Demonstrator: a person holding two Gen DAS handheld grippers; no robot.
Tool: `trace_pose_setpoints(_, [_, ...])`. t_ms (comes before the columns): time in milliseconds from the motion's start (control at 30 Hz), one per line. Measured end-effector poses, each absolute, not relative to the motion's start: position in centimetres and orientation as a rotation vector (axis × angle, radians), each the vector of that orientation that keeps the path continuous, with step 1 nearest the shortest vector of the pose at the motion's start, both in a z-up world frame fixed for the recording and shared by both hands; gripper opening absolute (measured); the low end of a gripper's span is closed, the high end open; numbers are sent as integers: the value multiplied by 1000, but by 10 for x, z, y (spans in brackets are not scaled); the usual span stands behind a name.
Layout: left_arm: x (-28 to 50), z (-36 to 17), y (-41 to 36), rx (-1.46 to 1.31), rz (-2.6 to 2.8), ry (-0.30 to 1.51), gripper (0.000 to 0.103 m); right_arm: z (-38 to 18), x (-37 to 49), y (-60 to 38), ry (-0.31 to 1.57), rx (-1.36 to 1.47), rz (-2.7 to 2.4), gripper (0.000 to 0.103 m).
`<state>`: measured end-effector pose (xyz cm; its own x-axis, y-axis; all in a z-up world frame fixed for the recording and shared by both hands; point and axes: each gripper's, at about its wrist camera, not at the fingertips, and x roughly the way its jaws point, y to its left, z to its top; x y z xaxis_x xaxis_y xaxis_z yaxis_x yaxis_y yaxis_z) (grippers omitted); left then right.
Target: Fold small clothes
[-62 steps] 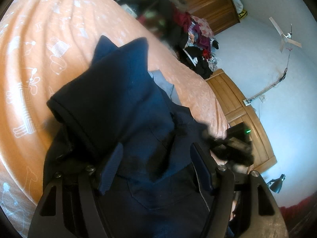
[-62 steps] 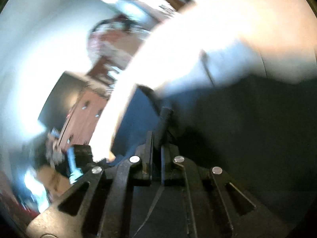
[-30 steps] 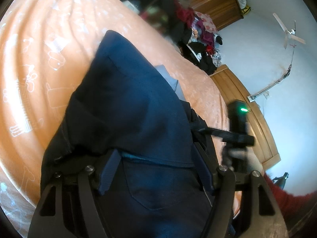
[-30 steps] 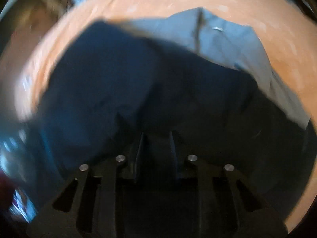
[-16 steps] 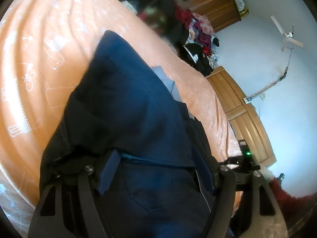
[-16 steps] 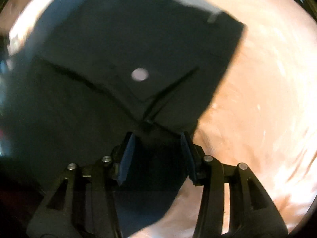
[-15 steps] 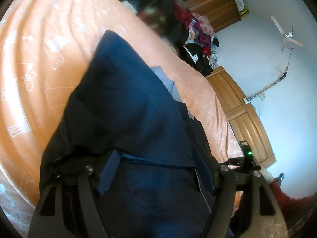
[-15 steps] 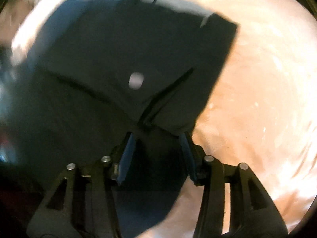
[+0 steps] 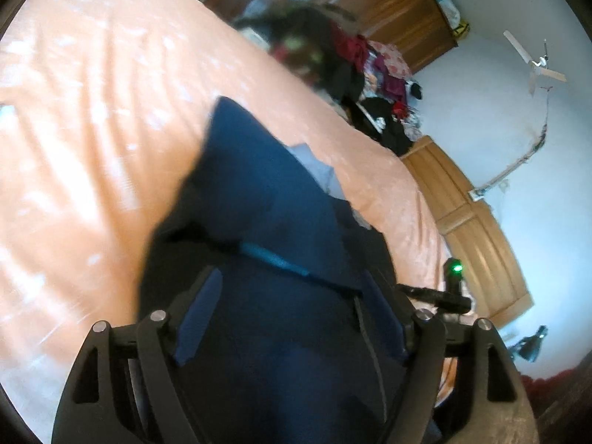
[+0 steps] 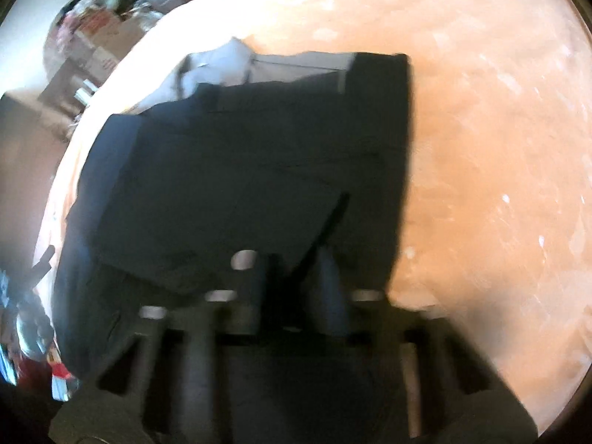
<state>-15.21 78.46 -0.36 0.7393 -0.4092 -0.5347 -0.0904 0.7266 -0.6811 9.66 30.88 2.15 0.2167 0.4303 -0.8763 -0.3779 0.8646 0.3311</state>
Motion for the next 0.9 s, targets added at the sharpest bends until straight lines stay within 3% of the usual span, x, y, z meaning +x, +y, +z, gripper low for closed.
trace_pose_setpoints(133, [-170, -10, 797, -721, -125, 787, 79, 21, 98, 322, 1225, -48, 542, 13])
trace_pose_setpoints(300, [-146, 1, 776, -635, -211, 847, 79, 31, 91, 320, 1153, 22, 538, 33])
trace_pose_setpoints(500, [-64, -22, 727, -375, -281, 1035, 72, 28, 78, 329, 1127, 69, 549, 33])
trace_pose_setpoints(567, [-48, -30, 738, -388, -227, 1035, 63, 28, 74, 331, 1120, 74, 559, 33])
trace_pose_setpoints(700, [-47, -24, 768, -372, -65, 971, 62, 23, 70, 340, 1122, 50, 574, 34])
trace_pose_setpoints(767, [-54, -30, 778, -355, 11, 986, 32, 19, 71, 343, 1128, 45, 571, 34])
trace_pose_setpoints(800, [-58, -31, 782, -351, 44, 989, 25, 19, 70, 344, 1126, 41, 568, 34])
trace_pose_setpoints(833, [-62, -30, 788, -352, 80, 987, 12, 19, 69, 346, 1121, 31, 564, 34])
trace_pose_setpoints(900, [-70, -34, 803, -427, 81, 978, 8, 24, 67, 349, 1102, 9, 559, 34])
